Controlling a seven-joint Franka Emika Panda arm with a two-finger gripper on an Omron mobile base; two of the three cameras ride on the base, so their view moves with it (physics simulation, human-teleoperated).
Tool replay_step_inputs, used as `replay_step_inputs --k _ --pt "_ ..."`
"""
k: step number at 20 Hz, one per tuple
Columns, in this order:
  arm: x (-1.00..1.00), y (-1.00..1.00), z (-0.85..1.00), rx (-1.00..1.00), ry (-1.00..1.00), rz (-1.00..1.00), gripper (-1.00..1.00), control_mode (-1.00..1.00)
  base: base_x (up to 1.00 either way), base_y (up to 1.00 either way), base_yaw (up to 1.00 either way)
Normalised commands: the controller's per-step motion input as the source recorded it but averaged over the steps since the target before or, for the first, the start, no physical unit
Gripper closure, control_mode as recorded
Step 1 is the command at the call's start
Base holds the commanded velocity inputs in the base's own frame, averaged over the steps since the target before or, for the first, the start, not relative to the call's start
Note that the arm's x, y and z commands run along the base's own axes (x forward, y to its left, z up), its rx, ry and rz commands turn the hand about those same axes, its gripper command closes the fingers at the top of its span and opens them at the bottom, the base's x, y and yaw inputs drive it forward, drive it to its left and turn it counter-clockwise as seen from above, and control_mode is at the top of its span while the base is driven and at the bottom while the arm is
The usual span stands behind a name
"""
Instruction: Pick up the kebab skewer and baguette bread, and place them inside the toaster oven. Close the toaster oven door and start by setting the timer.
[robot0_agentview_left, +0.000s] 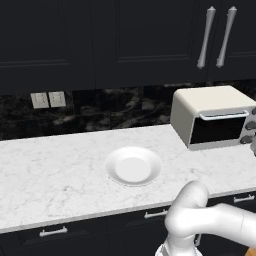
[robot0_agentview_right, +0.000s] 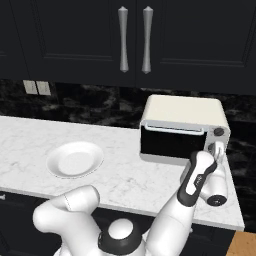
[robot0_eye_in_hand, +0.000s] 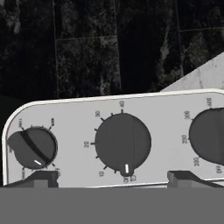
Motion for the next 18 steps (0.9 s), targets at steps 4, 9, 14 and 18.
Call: replay_step_inputs --k 4,9,14,18 --pt "0.12 0.0 0.0 0.0 0.0 0.0 -1.0 -1.0 0.0 0.0 0.0" --pt "0.11 0.0 0.0 0.0 0.01 0.0 -1.0 -1.0 0.0 0.0 0.0" --pt "0.05 0.0 -0.09 0.01 0.04 0.0 -1.0 -1.0 0.0 0.0 0.0" --pt "0.16 0.0 -0.1 0.0 0.06 0.0 -1.0 -1.0 0.0 0.0 0.0"
